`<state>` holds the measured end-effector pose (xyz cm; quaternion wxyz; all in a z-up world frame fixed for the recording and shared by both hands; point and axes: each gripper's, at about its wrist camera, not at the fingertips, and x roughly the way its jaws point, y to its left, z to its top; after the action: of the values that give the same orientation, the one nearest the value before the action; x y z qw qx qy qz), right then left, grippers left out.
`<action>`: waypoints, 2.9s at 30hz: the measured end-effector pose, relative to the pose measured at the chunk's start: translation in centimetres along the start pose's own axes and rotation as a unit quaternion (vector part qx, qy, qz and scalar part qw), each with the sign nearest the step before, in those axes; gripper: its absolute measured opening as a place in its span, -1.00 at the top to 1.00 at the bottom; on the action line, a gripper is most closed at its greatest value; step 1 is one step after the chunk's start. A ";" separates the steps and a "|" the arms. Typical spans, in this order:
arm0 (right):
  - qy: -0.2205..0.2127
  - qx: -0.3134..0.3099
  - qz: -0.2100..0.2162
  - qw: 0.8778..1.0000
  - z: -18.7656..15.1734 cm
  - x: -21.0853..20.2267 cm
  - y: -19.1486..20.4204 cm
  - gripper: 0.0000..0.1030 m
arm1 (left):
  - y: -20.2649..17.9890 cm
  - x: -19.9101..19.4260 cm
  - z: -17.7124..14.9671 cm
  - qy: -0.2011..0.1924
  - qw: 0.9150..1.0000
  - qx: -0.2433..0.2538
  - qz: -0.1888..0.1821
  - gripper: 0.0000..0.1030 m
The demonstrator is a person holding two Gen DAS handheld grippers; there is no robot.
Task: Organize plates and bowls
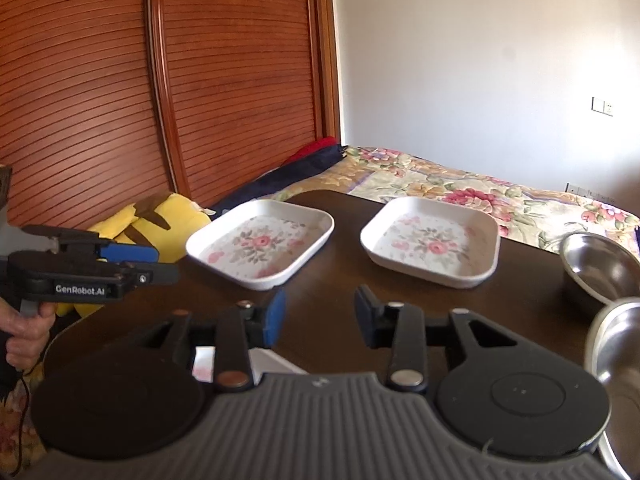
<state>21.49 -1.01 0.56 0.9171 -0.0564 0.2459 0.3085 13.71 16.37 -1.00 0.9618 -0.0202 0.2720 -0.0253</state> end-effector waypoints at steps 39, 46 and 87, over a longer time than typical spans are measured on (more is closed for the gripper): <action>0.090 0.010 0.042 0.995 3.9 12.5 -0.1 0.32 | 7.3 9.5 3.2 0.016 1.000 -0.022 0.006 0.26; 0.097 -0.001 0.049 0.994 4.1 12.9 0.2 0.43 | 7.2 9.7 3.1 0.022 0.999 -0.025 0.004 0.46; 0.091 0.021 0.054 0.994 4.3 10.4 -1.0 0.60 | 5.3 7.0 3.0 0.017 1.000 -0.021 0.003 0.63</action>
<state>31.01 4.89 -0.75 0.8740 -0.0514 0.3373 0.3460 21.40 21.30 -2.34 0.9565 -0.0395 0.2884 -0.0173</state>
